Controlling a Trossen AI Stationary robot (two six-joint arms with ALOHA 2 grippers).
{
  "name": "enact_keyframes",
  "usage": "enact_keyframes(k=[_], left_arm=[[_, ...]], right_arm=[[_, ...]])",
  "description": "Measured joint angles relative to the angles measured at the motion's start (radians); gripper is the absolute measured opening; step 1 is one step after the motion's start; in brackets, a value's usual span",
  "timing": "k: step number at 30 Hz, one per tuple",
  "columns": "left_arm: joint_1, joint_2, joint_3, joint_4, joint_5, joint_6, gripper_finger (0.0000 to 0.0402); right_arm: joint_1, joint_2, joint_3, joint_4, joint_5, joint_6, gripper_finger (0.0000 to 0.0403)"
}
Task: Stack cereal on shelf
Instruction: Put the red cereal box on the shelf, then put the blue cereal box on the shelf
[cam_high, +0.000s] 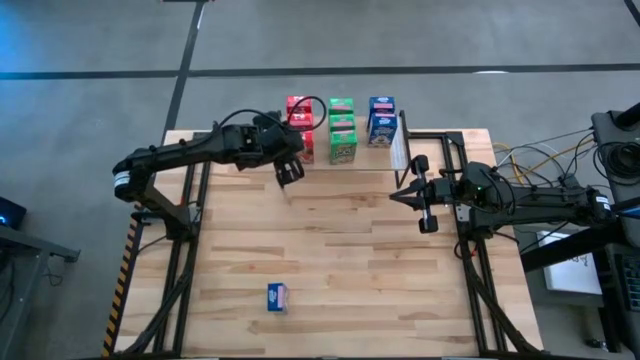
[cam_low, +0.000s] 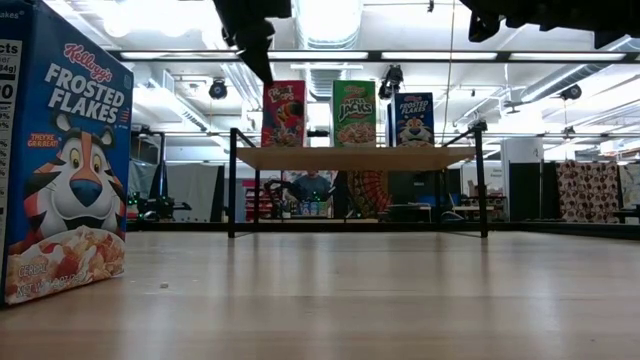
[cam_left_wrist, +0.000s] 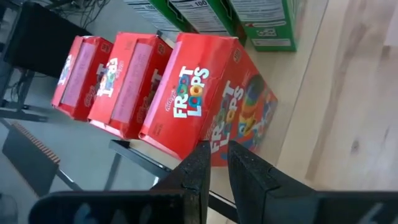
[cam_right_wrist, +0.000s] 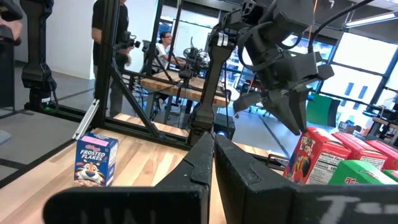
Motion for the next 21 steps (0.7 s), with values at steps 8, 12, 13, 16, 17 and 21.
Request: enact_keyframes(k=[8,12,13,16,17,21], left_arm=[[-0.055,-0.008,-0.006,-0.007,0.045,-0.087,0.0037],[-0.128,-0.052,-0.065,0.016,0.076,-0.106,0.0037],[-0.150,-0.067,-0.088,0.025,0.076,-0.120,0.0037],[-0.219,-0.115,-0.166,0.080,0.075,-0.194,0.0037],[-0.245,-0.131,-0.194,0.097,0.075,-0.221,0.0037],[-0.349,-0.186,-0.316,0.207,0.075,-0.301,0.0037]], right_arm=[[0.000,0.000,0.000,0.000,0.000,0.000,0.0009],[0.000,0.000,0.000,0.000,0.000,0.000,0.0009],[0.000,0.000,0.000,0.000,0.000,0.000,0.0009],[0.000,0.000,0.000,0.000,0.000,0.000,0.0009],[0.000,0.000,0.000,0.000,0.000,0.000,0.0009],[0.000,0.000,0.000,0.000,0.000,-0.007,0.0009]])
